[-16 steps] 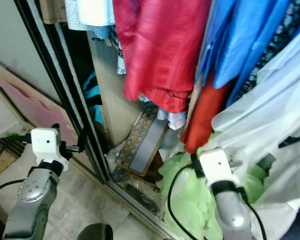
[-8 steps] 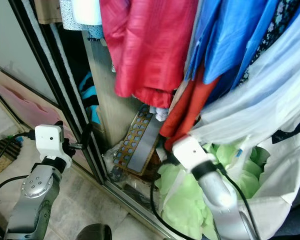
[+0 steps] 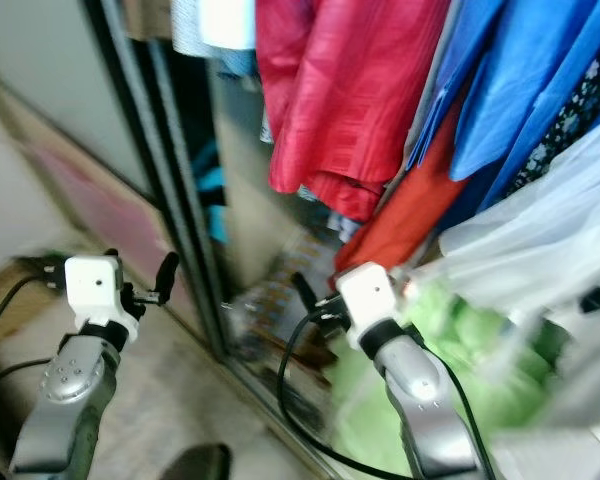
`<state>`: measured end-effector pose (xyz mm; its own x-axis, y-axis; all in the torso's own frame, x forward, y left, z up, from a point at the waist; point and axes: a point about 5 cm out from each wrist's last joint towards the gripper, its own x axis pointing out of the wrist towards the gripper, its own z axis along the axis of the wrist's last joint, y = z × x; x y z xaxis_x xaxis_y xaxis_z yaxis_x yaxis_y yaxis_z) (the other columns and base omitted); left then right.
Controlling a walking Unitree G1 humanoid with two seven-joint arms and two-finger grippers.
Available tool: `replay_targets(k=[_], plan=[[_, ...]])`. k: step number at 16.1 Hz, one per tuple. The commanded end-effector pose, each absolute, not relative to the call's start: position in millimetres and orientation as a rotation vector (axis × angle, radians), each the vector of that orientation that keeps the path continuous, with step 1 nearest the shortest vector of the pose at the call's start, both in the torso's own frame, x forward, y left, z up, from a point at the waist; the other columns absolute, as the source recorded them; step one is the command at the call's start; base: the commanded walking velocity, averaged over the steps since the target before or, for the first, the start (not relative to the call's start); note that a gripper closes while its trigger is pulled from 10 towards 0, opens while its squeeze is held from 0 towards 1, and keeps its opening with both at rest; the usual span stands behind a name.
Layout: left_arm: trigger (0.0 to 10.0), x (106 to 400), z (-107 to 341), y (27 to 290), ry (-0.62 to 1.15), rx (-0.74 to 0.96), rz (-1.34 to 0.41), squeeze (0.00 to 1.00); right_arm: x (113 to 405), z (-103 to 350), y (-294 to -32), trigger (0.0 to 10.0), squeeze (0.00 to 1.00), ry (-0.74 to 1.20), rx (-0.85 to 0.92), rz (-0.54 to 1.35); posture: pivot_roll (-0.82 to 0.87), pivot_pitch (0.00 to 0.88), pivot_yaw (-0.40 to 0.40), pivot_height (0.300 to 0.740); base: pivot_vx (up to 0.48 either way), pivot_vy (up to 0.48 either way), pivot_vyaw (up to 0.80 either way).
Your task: Clean up the room
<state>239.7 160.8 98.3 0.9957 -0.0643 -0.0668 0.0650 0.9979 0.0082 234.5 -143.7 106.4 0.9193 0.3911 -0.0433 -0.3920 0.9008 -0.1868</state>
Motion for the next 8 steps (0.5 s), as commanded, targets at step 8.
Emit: replay_targets(k=[8], plan=[[10.0,239.6,98.0,168.8,0.089,0.011,0.001,0.0,234.8,97.2,-165.1,10.0,0.0,0.073,-0.14,0.19,0.02,0.0,-0.014,0.74,0.0,0.0,0.79]])
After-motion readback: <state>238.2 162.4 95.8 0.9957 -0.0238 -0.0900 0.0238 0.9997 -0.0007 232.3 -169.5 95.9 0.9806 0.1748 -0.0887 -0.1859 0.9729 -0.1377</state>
